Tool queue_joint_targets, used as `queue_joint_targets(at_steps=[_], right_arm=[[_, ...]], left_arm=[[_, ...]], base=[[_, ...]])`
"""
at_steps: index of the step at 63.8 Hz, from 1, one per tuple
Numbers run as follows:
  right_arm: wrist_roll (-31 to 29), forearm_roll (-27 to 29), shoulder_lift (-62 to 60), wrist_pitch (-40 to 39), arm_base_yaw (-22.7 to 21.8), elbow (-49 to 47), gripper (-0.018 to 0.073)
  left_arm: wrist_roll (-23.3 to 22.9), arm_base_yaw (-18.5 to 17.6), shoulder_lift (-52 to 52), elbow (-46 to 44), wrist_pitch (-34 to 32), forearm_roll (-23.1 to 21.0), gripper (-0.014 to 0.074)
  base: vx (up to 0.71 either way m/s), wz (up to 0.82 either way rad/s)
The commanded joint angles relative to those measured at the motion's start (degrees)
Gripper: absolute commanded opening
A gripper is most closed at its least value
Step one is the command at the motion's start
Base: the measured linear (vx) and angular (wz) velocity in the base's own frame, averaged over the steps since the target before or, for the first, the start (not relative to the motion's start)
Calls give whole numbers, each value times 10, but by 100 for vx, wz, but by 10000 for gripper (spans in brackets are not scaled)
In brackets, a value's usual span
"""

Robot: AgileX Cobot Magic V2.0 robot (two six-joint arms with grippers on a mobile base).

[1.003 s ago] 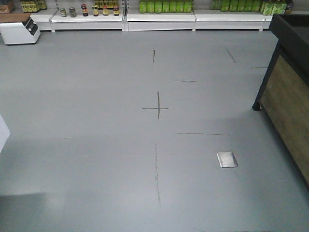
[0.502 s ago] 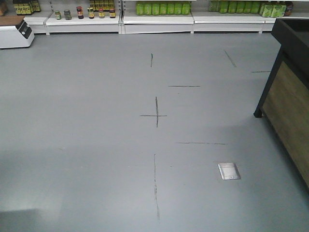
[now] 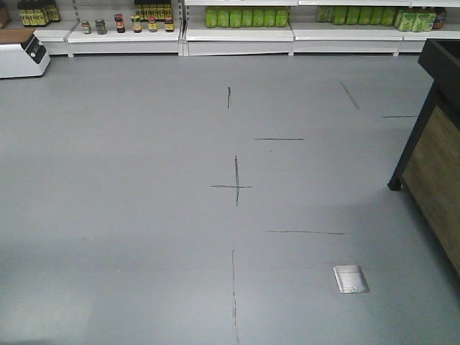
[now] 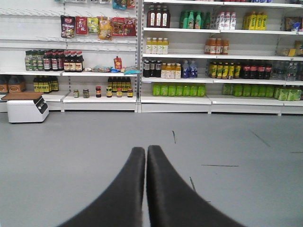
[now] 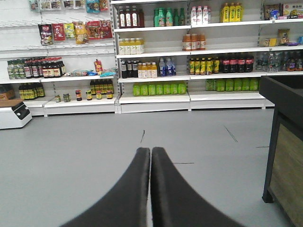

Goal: Pick three apples into basket with both arms
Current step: 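Drive the base forward across the floor toward the fruit tables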

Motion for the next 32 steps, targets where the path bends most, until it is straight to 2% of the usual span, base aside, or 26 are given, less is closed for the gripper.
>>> queue_joint_targets(at_steps=[1,32], right_arm=[[1,-4,-6,-46,-4,8,-9],[1,-4,-6,-46,-4,8,-9]], left_arm=[[-5,1,-8,13,-43,-6,-6],[-5,1,-8,13,-43,-6,-6]], base=[[21,2],[17,-4]])
